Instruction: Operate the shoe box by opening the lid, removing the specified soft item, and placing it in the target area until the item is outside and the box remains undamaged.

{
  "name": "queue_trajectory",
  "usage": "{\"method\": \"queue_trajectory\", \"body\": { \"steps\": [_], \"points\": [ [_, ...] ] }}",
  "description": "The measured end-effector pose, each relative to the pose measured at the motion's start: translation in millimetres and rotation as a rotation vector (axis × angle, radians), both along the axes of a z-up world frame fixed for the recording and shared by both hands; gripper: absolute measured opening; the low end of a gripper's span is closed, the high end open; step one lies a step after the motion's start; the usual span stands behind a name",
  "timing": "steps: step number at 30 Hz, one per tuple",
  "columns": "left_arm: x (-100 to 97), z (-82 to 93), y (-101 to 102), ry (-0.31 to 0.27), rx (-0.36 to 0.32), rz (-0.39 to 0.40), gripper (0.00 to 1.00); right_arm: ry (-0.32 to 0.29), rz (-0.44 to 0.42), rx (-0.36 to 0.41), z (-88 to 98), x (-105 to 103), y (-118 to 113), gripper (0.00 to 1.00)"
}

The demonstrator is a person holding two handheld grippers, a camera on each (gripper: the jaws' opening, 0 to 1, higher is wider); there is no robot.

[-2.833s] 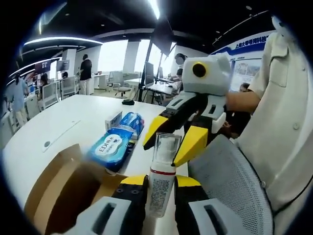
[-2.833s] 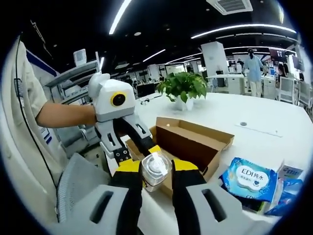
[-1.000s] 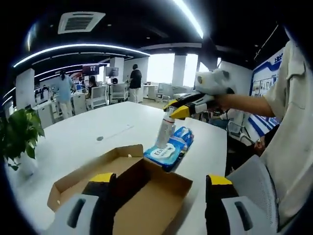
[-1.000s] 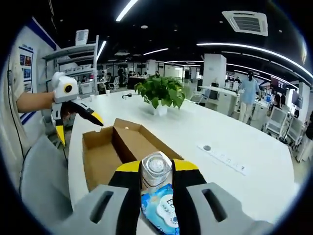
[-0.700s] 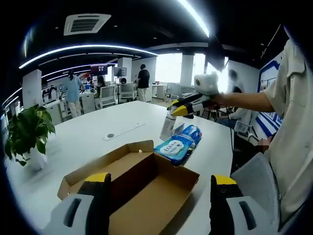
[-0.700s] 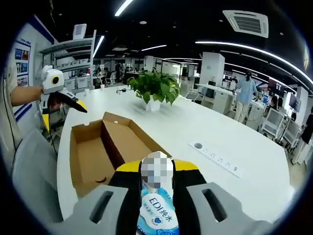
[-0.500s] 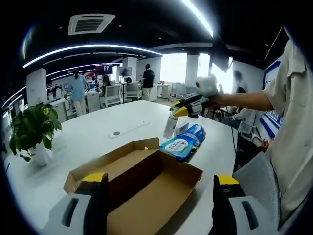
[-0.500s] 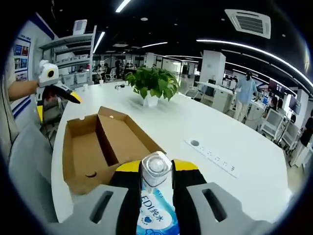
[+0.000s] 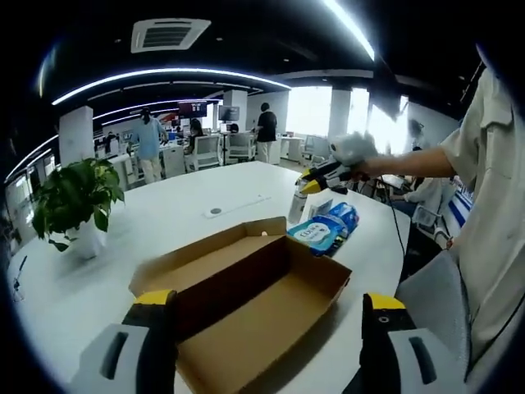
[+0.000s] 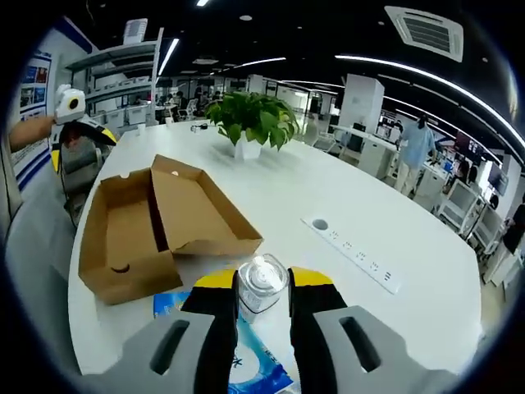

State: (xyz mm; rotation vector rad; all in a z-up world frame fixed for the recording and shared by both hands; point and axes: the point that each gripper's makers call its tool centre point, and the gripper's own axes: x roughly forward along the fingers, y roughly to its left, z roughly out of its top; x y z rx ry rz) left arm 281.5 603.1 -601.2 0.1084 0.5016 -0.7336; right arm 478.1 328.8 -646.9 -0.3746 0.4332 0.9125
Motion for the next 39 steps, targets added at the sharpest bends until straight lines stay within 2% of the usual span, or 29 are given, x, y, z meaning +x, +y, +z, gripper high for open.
{"method": "queue_trajectory", "body": {
  "steps": [11,25,39],
  "points": [
    [-7.0,-11.0,16,0.030,0.016,0.049,0.94,0.011,-0.004,-0.054,-22.6,9,-12,0.21],
    [-13.7,-25.7,19,0.071,0.036,0.061,0.92,0.021,-0.015,-0.117,-44.4,8,-21,0.21],
    [-13.2,-32.6,21,0.084,0.054,0.070,0.90,0.018,0.002,-0.133,-44.8,7,-15,0.22]
  ]
}}
